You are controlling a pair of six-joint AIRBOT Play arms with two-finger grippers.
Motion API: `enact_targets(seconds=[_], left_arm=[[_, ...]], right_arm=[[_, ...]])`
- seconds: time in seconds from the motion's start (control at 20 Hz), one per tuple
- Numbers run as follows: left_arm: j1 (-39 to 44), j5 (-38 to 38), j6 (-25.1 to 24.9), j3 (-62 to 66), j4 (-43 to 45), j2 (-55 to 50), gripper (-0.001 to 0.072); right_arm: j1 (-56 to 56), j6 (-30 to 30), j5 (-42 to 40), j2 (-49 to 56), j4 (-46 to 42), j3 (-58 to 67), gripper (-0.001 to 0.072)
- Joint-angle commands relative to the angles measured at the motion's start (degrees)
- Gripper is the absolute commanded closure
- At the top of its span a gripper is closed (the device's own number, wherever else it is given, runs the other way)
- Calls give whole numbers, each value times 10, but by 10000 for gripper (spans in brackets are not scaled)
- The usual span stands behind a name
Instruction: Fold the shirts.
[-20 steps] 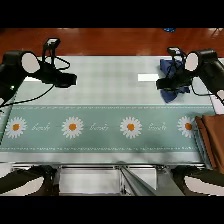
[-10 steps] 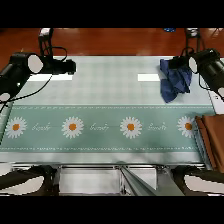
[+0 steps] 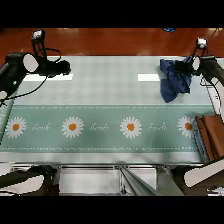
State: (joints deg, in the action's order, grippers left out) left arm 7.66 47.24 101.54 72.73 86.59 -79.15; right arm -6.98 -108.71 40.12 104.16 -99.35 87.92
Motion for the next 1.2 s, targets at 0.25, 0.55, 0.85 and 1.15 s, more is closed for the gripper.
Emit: enact_targets(seconds=[0.25, 0.55, 0.85, 1.15], left_arm=[[-99, 206, -19, -3, 17, 88, 198], [-94, 168, -14, -121, -97, 308, 199], [-93, 164, -14, -248, -134, 479, 199], [-93, 164, -63, -316, -257, 502, 200]], right_arm=[[-10, 179, 104, -14, 150, 26, 689], [-10, 226, 52, -207, 275, 45, 689], [6, 261, 136, -308, 346, 221, 690], [99, 280, 160, -359, 343, 314, 690]])
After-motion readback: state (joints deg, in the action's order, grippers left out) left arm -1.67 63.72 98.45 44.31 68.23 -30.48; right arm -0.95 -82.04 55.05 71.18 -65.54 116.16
